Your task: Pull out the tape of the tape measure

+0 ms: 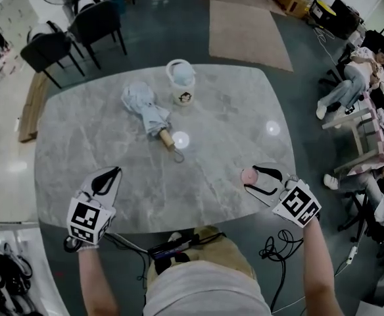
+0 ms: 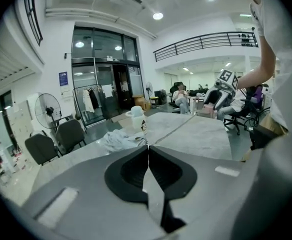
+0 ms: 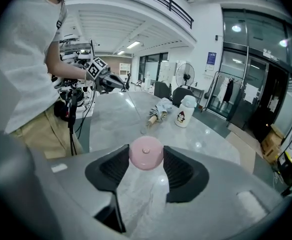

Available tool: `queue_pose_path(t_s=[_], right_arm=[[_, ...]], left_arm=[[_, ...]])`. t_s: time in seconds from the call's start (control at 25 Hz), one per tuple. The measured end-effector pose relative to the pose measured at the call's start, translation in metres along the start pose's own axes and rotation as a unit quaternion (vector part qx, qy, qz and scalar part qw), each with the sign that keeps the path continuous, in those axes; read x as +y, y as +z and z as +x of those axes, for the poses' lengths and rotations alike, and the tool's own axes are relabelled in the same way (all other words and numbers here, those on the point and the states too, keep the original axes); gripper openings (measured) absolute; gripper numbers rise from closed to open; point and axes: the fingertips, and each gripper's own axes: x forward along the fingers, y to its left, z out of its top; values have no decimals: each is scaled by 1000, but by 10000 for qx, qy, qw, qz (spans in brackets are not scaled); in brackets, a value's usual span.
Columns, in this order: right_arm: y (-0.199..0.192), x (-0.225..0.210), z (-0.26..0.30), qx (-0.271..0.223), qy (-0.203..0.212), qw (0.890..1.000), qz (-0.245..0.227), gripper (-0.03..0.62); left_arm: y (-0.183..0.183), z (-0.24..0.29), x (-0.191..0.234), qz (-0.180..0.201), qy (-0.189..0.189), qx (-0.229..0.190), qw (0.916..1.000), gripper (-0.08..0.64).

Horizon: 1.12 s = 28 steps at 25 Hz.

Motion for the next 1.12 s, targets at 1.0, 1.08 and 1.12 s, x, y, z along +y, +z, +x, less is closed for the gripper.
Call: queue_pose_path(t_s=[1.0, 1.08, 1.12], right_arm=[[-54, -39, -12, 549, -602, 9950, 579, 215], [-56, -39, -8, 594, -565, 9949, 596, 215], [-58, -39, -6, 616, -547, 9948, 602, 215]], left_arm=[[-72, -56, 77, -836, 1437, 391, 9853, 25], [-78, -50, 74, -860, 1371, 461, 9857, 25], [-81, -48, 71, -878, 1340, 497, 9858, 25]])
